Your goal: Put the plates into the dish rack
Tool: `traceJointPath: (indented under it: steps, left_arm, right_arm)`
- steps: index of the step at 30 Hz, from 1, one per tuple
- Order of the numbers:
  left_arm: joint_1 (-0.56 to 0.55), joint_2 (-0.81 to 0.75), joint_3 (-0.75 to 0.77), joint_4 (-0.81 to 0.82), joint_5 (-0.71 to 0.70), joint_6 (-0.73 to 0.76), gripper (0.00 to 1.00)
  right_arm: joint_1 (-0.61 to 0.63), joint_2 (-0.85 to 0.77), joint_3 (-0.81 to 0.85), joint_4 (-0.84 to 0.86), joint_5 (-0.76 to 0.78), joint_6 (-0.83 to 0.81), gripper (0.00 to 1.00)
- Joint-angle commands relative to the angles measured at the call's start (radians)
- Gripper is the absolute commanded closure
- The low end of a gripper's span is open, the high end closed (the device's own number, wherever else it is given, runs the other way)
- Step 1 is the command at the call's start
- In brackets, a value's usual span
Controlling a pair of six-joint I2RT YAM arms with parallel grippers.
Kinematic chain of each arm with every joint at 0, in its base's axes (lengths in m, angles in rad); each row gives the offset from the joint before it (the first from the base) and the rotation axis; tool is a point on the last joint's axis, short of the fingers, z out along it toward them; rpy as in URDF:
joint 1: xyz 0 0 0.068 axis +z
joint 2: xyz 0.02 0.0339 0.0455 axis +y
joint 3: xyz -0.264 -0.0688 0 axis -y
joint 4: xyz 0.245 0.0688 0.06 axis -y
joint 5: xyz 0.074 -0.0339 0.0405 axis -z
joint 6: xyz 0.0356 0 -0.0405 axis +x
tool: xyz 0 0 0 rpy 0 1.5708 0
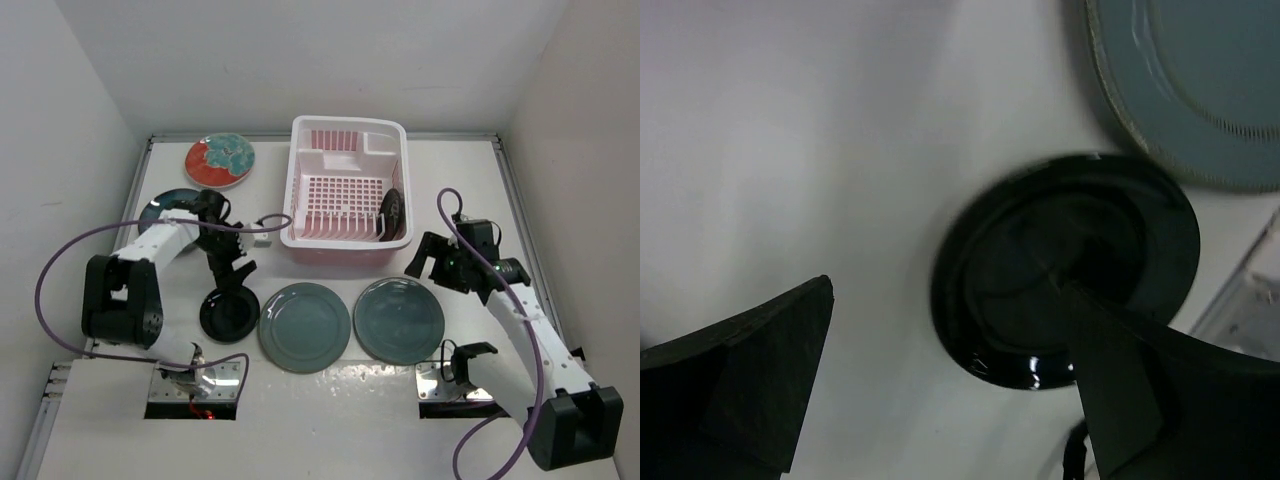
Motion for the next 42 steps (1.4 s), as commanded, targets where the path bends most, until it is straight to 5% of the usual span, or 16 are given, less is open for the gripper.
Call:
traceJointPath:
  steps: [1, 16, 19, 20, 23, 36, 42]
  left_arm:
    - [0.032, 0.031, -0.008, -0.163, -0.013, 0.215, 0.0]
    - [0.051, 0.13, -0.203, 0.064, -0.157, 0.174, 0.05]
    - [0.051, 0.119, -0.224, 0.064, -0.136, 0.183, 0.35]
    - [0.051, 0.119, -0.224, 0.053, -0.121, 0.192, 0.57]
    - [0.061, 0.095, -0.212, 0.039, -0.11, 0.171, 1.0]
    - [0.092, -0.016, 0.084, -0.384, 0.082, 0.388, 1.0]
    - [0.092, -0.136, 0.176, -0.384, 0.123, 0.373, 1.0]
  right_arm:
    - [0.022, -0.018, 0.051, -0.029, 0.011, -0.065, 0.07]
    - [0.043, -0.087, 0.071, -0.034, 0.034, -0.089, 0.08]
    - [0.05, -0.085, 0.088, -0.032, 0.037, -0.086, 0.09]
    - [0.05, -0.085, 0.094, -0.028, 0.037, -0.087, 0.09]
    - [0.059, -0.081, 0.111, -0.029, 0.043, -0.093, 0.1]
    - [0.194, 0.047, 0.24, 0.029, 0.01, -0.144, 0.18]
    - [0.347, 0.176, 0.387, 0.148, -0.123, -0.202, 0.22]
